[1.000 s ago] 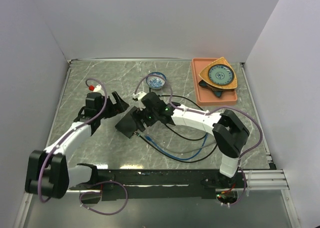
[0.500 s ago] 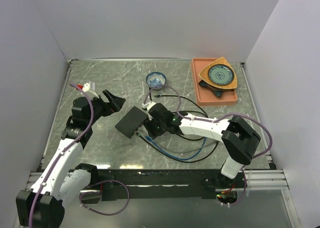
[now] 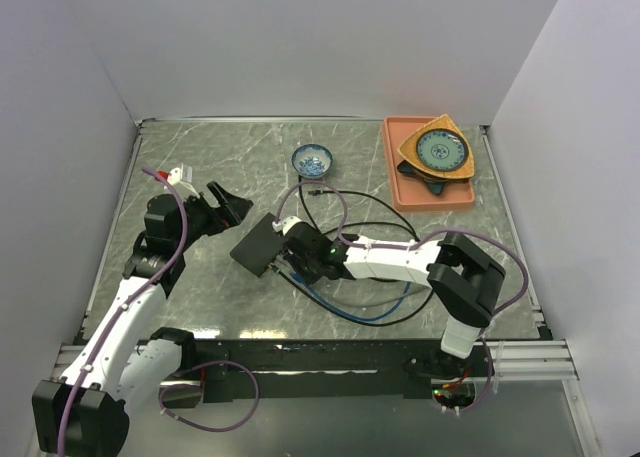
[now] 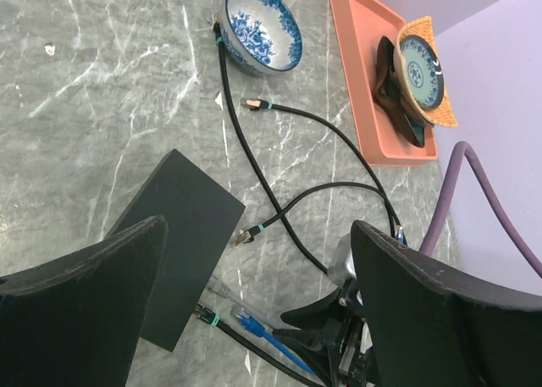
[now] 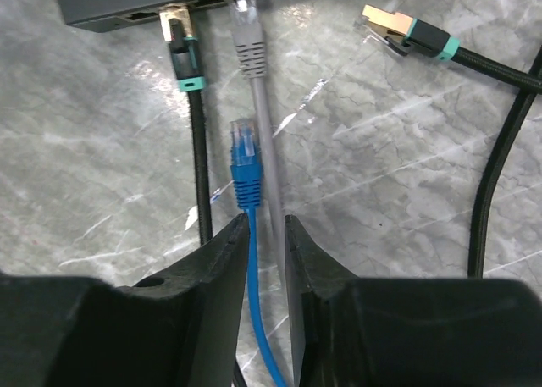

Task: Insert the plug into the switch port

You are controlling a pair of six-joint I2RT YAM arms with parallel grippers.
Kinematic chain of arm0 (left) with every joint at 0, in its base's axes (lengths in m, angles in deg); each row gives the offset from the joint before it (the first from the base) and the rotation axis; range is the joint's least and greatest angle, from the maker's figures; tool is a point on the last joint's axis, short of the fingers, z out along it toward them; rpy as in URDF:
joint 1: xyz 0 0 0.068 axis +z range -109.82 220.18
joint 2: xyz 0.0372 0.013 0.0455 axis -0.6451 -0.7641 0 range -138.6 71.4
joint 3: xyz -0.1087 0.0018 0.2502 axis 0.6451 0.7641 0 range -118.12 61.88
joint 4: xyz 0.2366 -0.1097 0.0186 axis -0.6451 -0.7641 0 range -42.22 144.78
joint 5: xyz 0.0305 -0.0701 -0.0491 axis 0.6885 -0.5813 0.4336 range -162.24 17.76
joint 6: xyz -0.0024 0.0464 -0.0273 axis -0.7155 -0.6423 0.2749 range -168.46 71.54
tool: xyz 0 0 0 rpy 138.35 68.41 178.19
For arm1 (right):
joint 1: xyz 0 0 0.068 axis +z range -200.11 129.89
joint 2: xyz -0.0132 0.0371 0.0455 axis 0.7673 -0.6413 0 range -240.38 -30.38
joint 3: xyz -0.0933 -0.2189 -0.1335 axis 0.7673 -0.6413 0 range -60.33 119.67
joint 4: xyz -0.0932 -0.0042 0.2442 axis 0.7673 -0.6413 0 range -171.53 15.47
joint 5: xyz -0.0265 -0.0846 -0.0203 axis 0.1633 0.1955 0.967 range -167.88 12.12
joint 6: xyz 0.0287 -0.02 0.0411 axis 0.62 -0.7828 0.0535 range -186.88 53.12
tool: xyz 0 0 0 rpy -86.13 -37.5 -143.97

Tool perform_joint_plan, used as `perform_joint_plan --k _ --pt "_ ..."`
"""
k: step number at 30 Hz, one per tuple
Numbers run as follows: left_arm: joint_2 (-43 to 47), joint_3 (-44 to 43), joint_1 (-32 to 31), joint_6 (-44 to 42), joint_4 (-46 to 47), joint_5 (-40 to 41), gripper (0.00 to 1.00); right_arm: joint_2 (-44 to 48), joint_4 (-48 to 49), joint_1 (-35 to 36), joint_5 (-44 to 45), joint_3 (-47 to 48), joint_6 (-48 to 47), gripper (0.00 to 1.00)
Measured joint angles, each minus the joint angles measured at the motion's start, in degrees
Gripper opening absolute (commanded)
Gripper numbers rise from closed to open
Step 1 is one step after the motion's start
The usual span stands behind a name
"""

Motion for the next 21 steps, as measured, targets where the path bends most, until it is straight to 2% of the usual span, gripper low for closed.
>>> perform_joint_plan --k 21 --pt "-1.2 0.0 0.0 0.0 -0.3 -0.8 0.96 -2.8 -1.2 3.1 1.2 0.7 1.0 0.3"
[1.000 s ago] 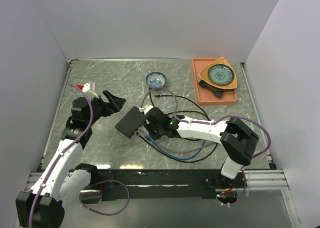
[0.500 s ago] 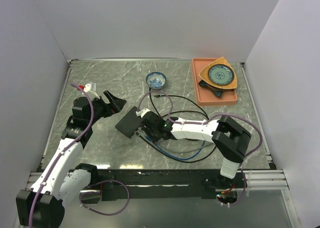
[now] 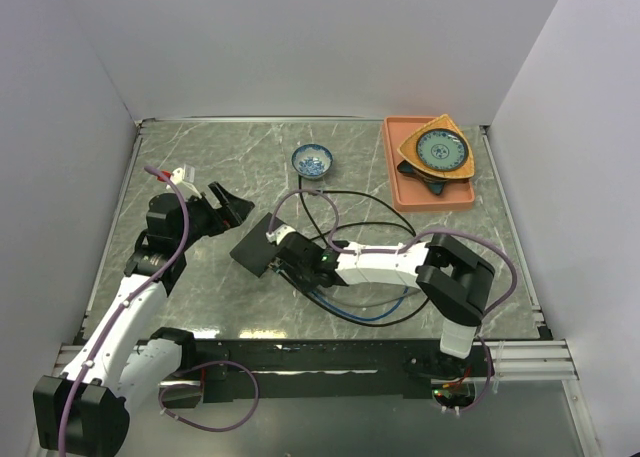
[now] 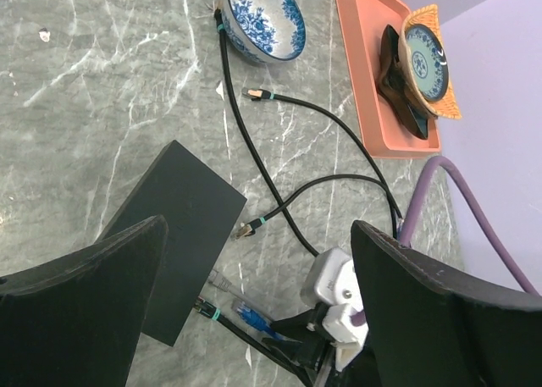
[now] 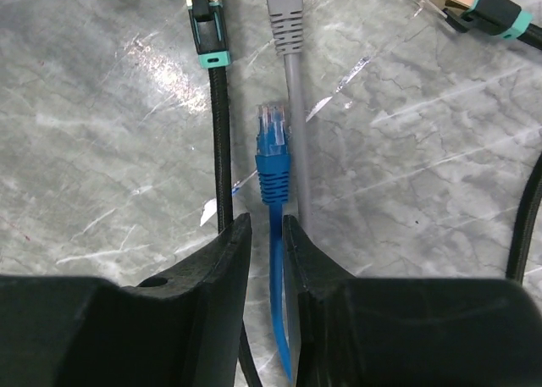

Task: Insert the plug into the switch port

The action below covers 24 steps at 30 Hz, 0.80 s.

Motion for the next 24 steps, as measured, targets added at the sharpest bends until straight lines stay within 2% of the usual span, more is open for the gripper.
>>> perform_joint_plan --k 8,11,12,16,20,23,24 --pt "0.0 0.0 0.0 0.0 0.0 -0.2 0.96 -3.1 -0.7 0.5 1.7 1.8 0.5 0.31" --pt "0.0 0.0 0.0 0.0 0.0 -0.2 0.96 -3.7 -1.2 0.5 2.2 2.5 0.6 0.4" --pt "0.0 0.0 0.0 0.0 0.0 -0.2 0.96 -3.7 -1.4 0.6 2.3 2.6 0.7 0.46" --pt "0.0 0.0 0.0 0.0 0.0 -0.2 0.96 -3.7 -1.4 0.7 2.9 2.6 0.7 0.48" --pt "0.0 0.0 0.0 0.0 0.1 -0.3 0.96 -3.7 -1.4 0.7 2.8 2.6 0.3 0.38" --pt "0.0 0.0 0.0 0.0 0.0 -0.4 0.96 -3.8 -1.2 0.7 2.0 2.6 0.0 0.25" --pt "0.0 0.0 0.0 0.0 0.0 -0.4 0.96 -3.9 -1.0 0.7 1.7 2.6 -0.1 0.16"
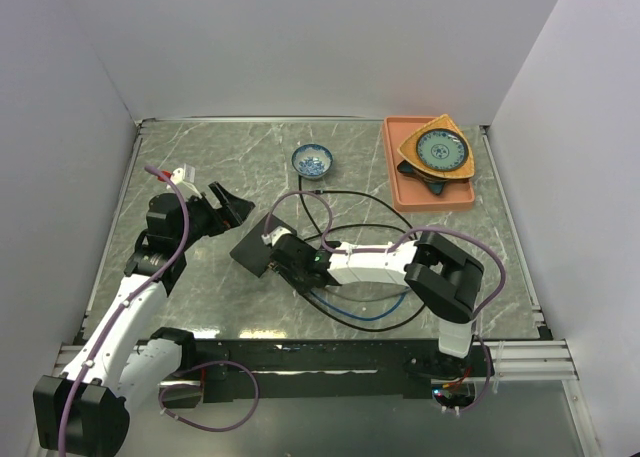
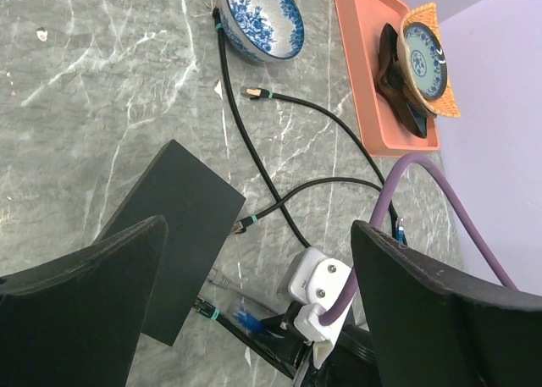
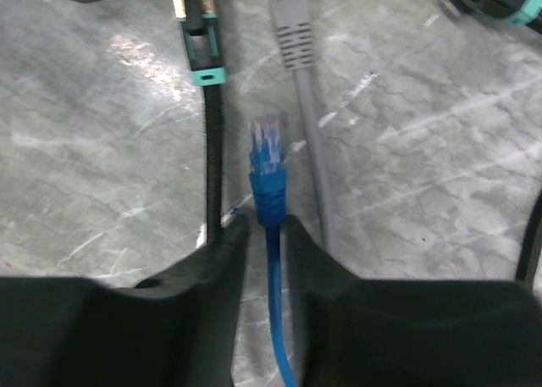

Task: Insert the plug into the switch port

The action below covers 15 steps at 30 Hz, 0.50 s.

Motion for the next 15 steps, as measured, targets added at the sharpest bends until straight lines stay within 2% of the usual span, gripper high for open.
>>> perform_joint_plan --k 3,11,15 --pt "0.0 0.0 0.0 0.0 0.0 0.0 0.96 -0.1 0.5 0.0 -1.1 0.0 -0.9 0.0" --pt "0.0 0.0 0.0 -0.3 0.0 0.1 0.96 1.4 0.1 0.0 -0.2 -0.7 -2.2 0.0" --pt "0.0 0.0 0.0 -0.3 0.0 0.0 0.96 9.8 -2.1 -0.3 3.5 -3.7 -2.6 0.0"
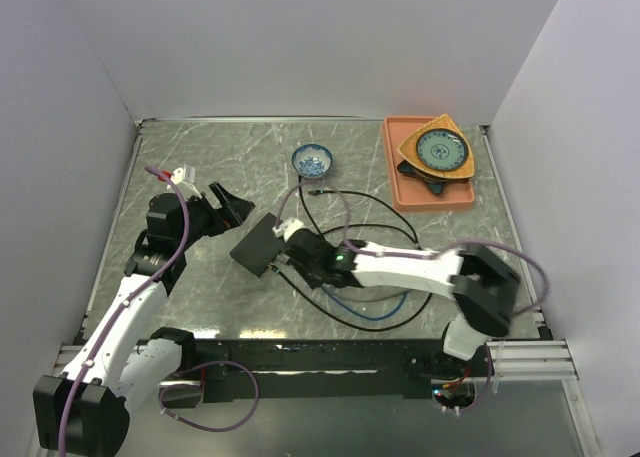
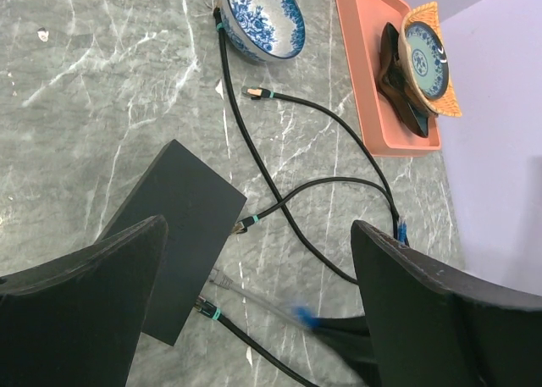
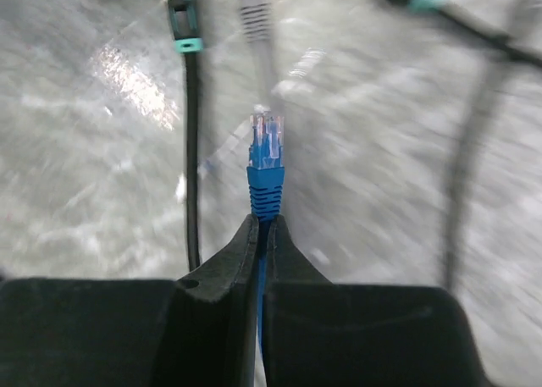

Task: Insert the plug into the switch port

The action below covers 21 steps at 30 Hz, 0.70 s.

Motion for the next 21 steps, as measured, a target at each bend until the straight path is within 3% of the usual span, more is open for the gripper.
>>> perform_joint_plan --k 13,17,21 --pt "-1.6 0.0 0.0 0.1 0.8 -0.3 0.96 54.2 -0.9 -0.2 16.1 -3.1 -4.1 0.0" --pt "-2.1 0.0 0.0 0.1 0.9 -0.4 0.96 65.3 -1.3 -0.2 19.3 -2.9 -5.2 0.0" --pt "-2.4 0.0 0.0 0.3 1.3 -0.9 0.96 70.7 -1.4 -0.2 21.5 -2.9 -6.5 0.0"
